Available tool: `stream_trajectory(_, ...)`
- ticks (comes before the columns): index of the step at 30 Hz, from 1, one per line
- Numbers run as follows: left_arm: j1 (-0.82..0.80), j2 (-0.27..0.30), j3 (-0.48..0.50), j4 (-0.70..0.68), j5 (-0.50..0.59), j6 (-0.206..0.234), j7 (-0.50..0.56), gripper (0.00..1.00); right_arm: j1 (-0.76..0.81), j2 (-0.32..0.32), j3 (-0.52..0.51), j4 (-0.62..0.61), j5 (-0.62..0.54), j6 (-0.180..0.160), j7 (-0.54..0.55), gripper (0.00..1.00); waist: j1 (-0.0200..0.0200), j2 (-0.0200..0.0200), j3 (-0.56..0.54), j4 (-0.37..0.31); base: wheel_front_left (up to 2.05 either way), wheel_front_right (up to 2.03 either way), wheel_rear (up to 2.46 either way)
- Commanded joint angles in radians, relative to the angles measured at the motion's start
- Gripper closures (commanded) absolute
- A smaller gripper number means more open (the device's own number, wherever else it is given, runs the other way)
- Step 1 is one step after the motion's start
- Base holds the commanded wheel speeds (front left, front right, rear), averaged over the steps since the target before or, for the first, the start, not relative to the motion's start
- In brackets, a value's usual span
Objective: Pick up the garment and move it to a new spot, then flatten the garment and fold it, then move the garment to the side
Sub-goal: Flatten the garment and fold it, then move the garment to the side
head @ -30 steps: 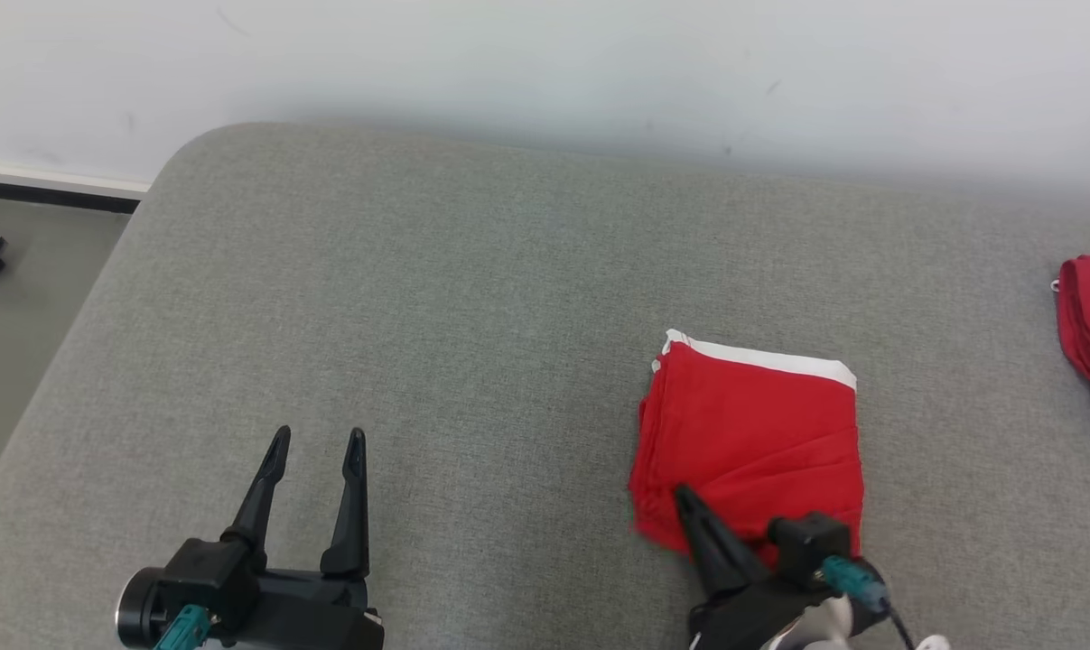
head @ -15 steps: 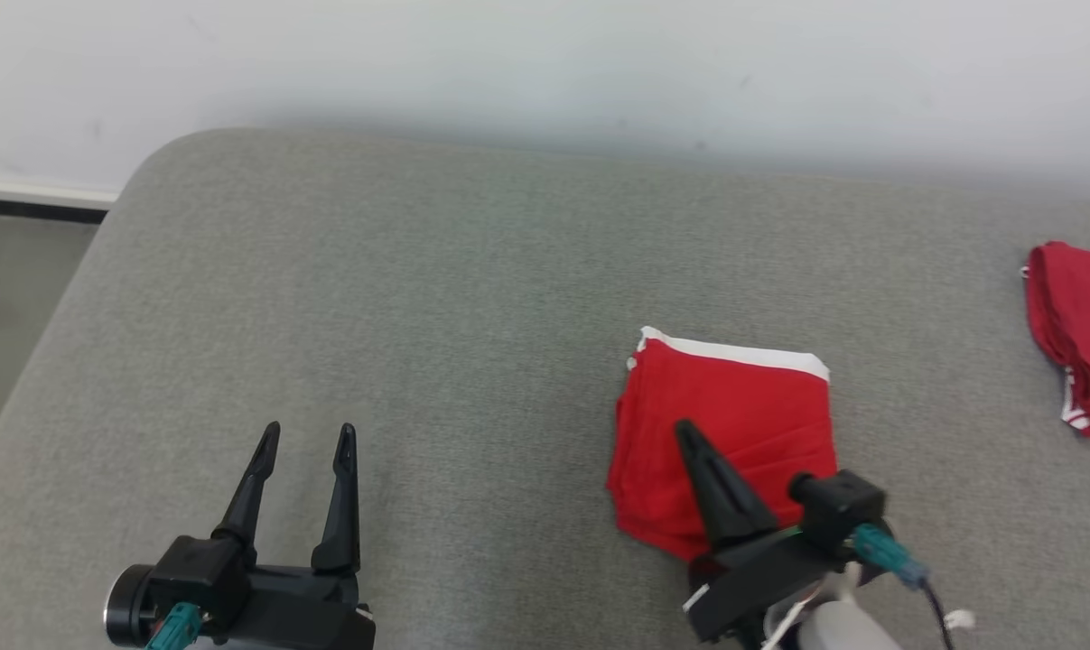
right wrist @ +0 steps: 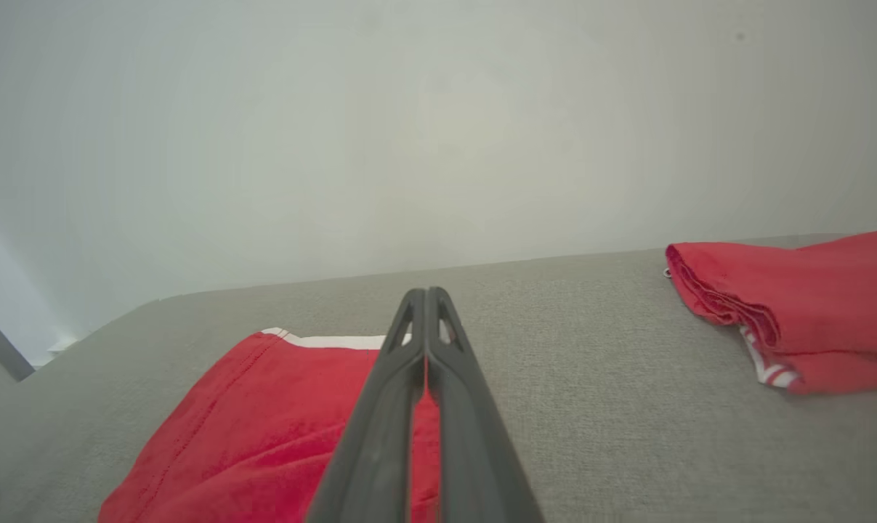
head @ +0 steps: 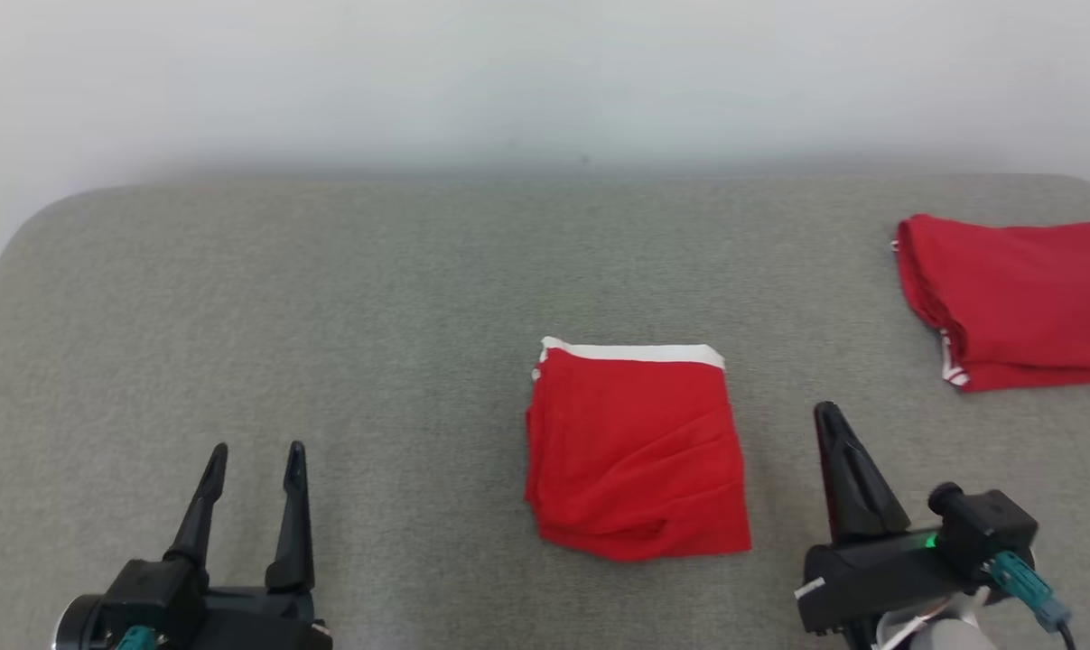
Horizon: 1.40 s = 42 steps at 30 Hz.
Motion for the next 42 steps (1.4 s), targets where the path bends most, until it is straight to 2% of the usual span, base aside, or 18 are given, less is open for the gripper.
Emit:
stream_trajectory(1, 0.018, 0.008, 0.01, -0.005, 0.007, 0.002, -0.003, 0.0, 0.026, -0.005, -0.017, -0.014, -0.01, -0.003, -0.001, 1.0, 0.0, 0.0, -0.02, -0.049, 0.0, 0.0, 0.0)
stream_trajectory(3, 0.029, 0.012, 0.02, -0.007, 0.009, 0.002, -0.003, 0.0, 0.047, -0.009, -0.038, -0.027, -0.02, -0.003, -0.001, 1.0, 0.0, 0.0, -0.025, -0.067, 0.0, 0.0, 0.0)
stream_trajectory(4, 0.035, 0.015, 0.025, -0.007, 0.01, 0.002, -0.003, 0.0, 0.057, -0.011, -0.046, -0.034, -0.024, -0.003, -0.001, 0.97, 0.0, 0.0, -0.028, -0.074, 0.0, 0.0, 0.0)
stream_trajectory(5, 0.041, 0.017, 0.03, -0.008, 0.011, 0.002, -0.003, 0.0, 0.067, -0.013, -0.051, -0.041, -0.03, -0.003, -0.001, 0.85, 0.0, 0.0, -0.031, -0.082, 0.0, 0.0, 0.0)
stream_trajectory(6, 0.048, 0.018, 0.033, -0.008, 0.012, 0.002, -0.003, 0.0, 0.079, -0.016, -0.057, -0.046, -0.033, -0.003, -0.001, 0.67, 0.0, 0.0, -0.034, -0.088, 0.0, 0.0, 0.0)
stream_trajectory(7, 0.055, 0.02, 0.038, -0.008, 0.013, 0.002, -0.003, 0.0, 0.09, -0.019, -0.061, -0.051, -0.039, -0.003, -0.001, 0.52, 0.0, 0.0, -0.039, -0.094, 0.0, 0.0, 0.0)
stream_trajectory(8, 0.06, 0.021, 0.04, -0.009, 0.014, 0.002, -0.003, 0.0, 0.1, -0.019, -0.066, -0.056, -0.046, -0.003, -0.001, 0.0, 0.0, 0.0, -0.043, -0.1, 0.0, 0.0, 0.0)
stream_trajectory(15, 0.106, 0.025, 0.062, -0.003, 0.038, 0.002, -0.003, 0.0, 0.16, -0.019, -0.091, -0.084, -0.066, -0.003, -0.001, 0.0, 0.0, 0.0, -0.073, -0.121, 0.0, 0.0, 0.0)
stream_trajectory(30, 0.145, 0.007, 0.075, -0.008, 0.068, 0.004, -0.003, 0.0, 0.191, -0.016, -0.103, -0.068, -0.068, -0.003, -0.001, 0.0, 0.0, 0.0, -0.095, -0.079, 0.0, 0.0, 0.0)
stream_trajectory(42, 0.151, 0.006, 0.078, -0.007, 0.073, 0.003, -0.003, 0.0, 0.188, -0.013, -0.1, -0.057, -0.064, -0.003, -0.001, 0.0, 0.0, 0.0, -0.091, -0.081, 0.0, 0.0, 0.0)
